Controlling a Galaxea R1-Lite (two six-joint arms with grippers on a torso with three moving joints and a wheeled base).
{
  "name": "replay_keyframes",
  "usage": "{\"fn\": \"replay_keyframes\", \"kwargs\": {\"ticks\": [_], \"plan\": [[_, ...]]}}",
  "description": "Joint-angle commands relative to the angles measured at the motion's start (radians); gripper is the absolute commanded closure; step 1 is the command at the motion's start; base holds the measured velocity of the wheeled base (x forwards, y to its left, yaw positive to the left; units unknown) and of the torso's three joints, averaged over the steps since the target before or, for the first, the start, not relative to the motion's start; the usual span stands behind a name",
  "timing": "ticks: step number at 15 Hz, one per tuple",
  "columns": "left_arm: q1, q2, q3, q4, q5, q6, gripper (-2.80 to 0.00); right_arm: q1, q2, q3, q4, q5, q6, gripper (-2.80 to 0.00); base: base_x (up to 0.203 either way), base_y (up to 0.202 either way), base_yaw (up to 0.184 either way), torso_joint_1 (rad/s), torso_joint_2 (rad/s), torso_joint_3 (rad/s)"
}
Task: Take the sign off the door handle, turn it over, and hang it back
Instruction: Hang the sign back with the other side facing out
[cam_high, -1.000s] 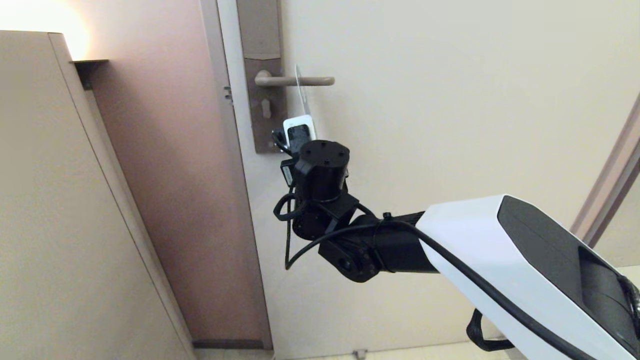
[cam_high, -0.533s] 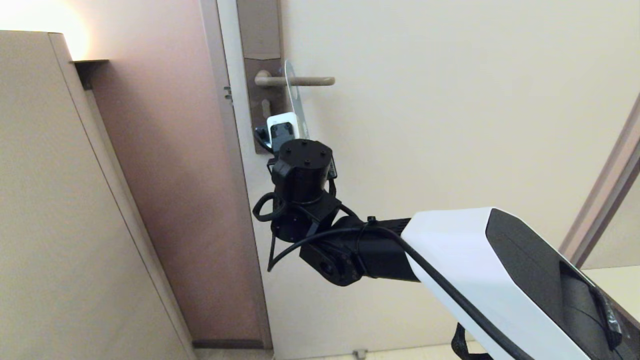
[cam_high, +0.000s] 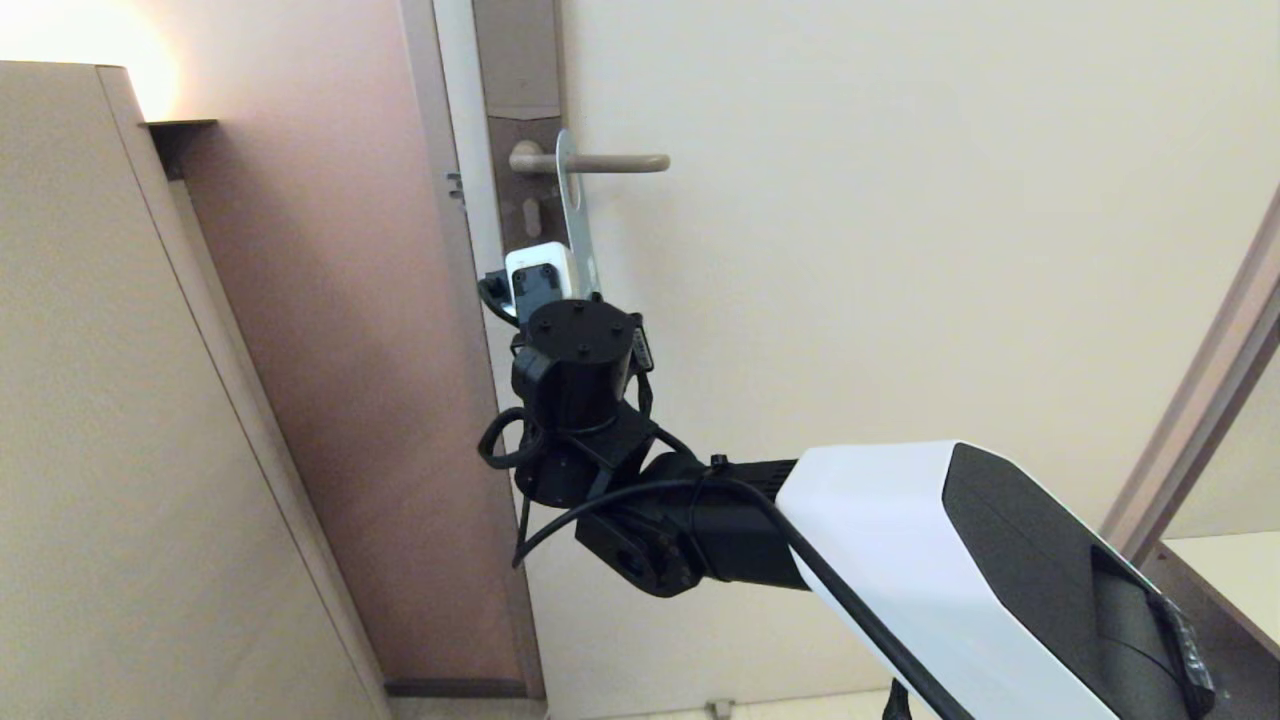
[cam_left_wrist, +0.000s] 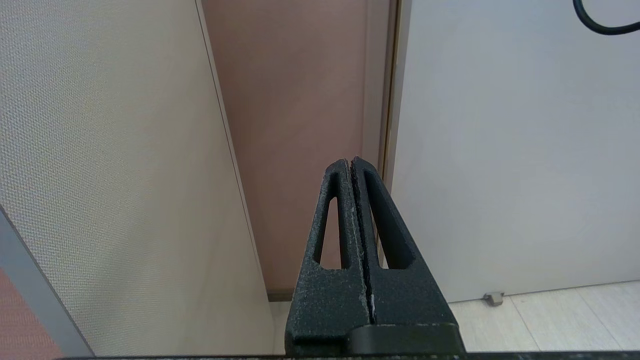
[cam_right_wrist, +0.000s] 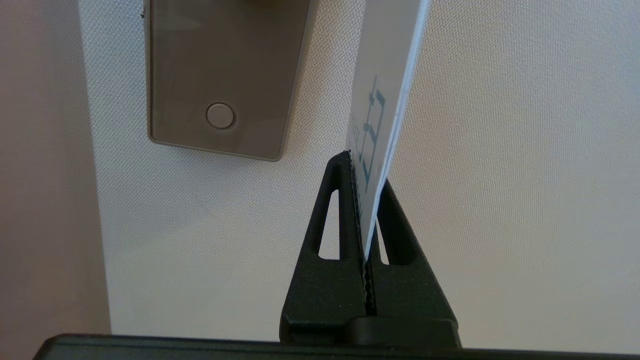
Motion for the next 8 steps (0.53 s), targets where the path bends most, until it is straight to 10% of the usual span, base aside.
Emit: {"fn": "replay_keyframes", "kwargs": {"ticks": [1, 5, 6, 8], "plan": [[0.000, 0.001, 0.000, 0.000, 0.000, 0.000, 0.00, 0.006, 0.008, 0.001, -0.002, -0.008, -0.003, 0.00, 0.000, 0.000, 0.000, 0.000, 0.00, 0.000], [0.000, 0.001, 0.000, 0.000, 0.000, 0.000, 0.00, 0.006, 0.011, 0.001, 0.004, -0.007, -0.001, 0.00, 0.000, 0.000, 0.000, 0.000, 0.00, 0.000], [0.000, 0.001, -0.001, 0.000, 0.000, 0.000, 0.00, 0.006, 0.013, 0.000, 0.004, -0.006, -0.001, -2.80, 0.000, 0.000, 0.000, 0.000, 0.00, 0.000], [0.000, 0.001, 0.000, 0.000, 0.000, 0.000, 0.00, 0.006, 0.018, -0.002, 0.004, -0.005, -0.001, -2.80, 0.000, 0.000, 0.000, 0.000, 0.00, 0.000]]}}
